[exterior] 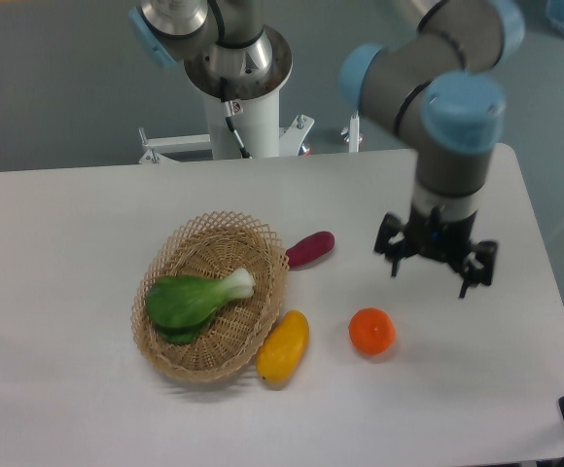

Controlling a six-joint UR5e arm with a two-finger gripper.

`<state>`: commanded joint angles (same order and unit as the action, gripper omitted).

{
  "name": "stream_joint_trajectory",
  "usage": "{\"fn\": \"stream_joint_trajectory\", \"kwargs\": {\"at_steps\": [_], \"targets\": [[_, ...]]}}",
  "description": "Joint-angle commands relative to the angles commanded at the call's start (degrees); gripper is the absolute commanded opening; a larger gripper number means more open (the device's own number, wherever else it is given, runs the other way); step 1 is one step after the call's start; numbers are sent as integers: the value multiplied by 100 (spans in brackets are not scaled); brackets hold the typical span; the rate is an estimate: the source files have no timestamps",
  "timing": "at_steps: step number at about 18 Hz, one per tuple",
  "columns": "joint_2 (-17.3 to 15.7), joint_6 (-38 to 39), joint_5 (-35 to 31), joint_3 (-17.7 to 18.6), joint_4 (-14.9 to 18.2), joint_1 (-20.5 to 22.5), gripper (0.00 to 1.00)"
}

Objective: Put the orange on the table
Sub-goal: 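Open the gripper to release the orange and lift away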

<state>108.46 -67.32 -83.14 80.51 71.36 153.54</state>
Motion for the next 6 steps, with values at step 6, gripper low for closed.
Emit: {"fn": "stream_joint_trajectory", "kwargs": {"at_steps": [6], "targets": [[-149,-36,0,114,27,123,100]]}}
